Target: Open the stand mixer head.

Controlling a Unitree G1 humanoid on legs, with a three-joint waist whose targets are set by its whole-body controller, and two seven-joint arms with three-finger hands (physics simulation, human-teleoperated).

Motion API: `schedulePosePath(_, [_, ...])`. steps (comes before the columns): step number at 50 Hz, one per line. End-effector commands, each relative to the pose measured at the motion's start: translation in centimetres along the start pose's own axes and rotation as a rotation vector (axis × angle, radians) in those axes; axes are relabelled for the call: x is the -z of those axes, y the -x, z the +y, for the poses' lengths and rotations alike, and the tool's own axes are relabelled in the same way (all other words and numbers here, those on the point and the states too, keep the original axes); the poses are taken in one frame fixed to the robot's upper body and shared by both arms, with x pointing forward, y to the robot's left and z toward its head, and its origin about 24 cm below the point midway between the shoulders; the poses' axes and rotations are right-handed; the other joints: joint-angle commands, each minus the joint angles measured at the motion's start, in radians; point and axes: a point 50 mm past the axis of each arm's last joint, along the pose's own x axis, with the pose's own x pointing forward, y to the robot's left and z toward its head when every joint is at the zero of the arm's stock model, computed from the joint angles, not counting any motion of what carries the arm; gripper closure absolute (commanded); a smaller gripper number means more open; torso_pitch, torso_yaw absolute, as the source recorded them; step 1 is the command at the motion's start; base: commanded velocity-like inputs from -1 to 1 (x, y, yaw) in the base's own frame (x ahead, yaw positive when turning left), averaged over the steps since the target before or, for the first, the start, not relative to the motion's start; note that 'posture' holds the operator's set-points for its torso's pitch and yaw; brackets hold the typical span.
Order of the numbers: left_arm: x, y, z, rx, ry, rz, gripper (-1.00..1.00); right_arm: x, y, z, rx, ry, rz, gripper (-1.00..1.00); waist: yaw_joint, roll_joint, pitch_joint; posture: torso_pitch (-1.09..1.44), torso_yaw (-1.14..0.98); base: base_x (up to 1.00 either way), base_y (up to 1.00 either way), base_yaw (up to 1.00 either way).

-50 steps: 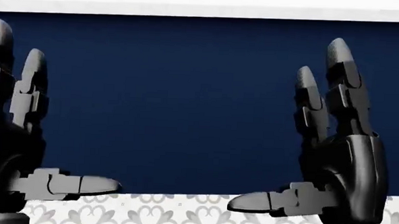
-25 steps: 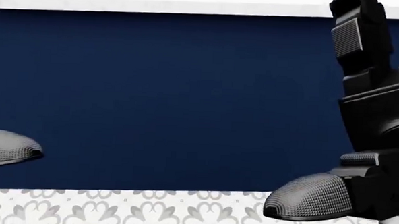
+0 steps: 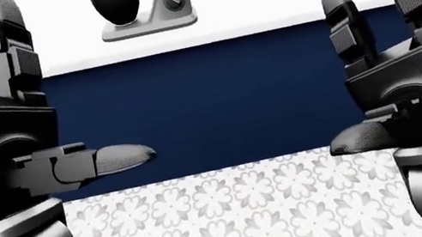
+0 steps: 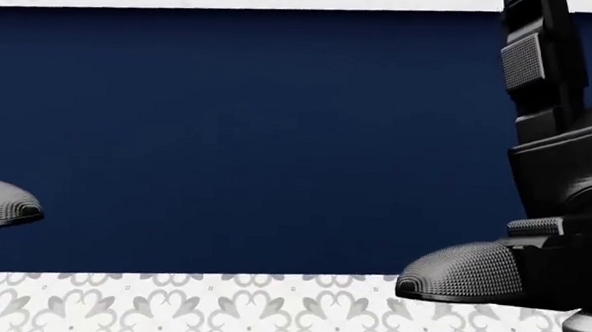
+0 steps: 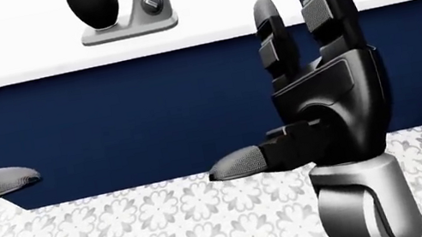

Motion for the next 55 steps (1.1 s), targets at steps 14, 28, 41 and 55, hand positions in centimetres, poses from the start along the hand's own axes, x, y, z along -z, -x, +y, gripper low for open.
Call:
schedulePosePath(14, [-0.88,-0.12,0.18,-0.005,-0.016,-0.059,-1.00,-0.53,0.00,0.49,-0.035,0.002,-0.041,-1.00,0.032,-0.047,-0.009,0.00,0.00,-0.03,0.38,0.00])
schedulePosePath(28, [-0.95,-0.12,0.12,-0.002,-0.013,-0.057,-1.00,-0.58,0.08,0.56,-0.041,0.009,-0.053,-1.00,0.029,-0.024,-0.032,0.00,0.00,-0.03,0.17,0.00])
schedulePosePath(41, [-0.86,-0.08,0.16,-0.003,-0.012,-0.055,-1.00,-0.18,0.14,0.52,-0.040,0.030,-0.041,-1.00,-0.009,-0.013,-0.026,0.00,0.00,-0.03,0.47,0.00])
schedulePosePath(55, [-0.84,-0.01,0.05,0.002,-0.012,-0.054,-1.00,-0.32,0.05,0.38,-0.035,0.026,-0.042,-1.00,0.017,-0.044,-0.034,0.00,0.00,-0.01,0.22,0.00])
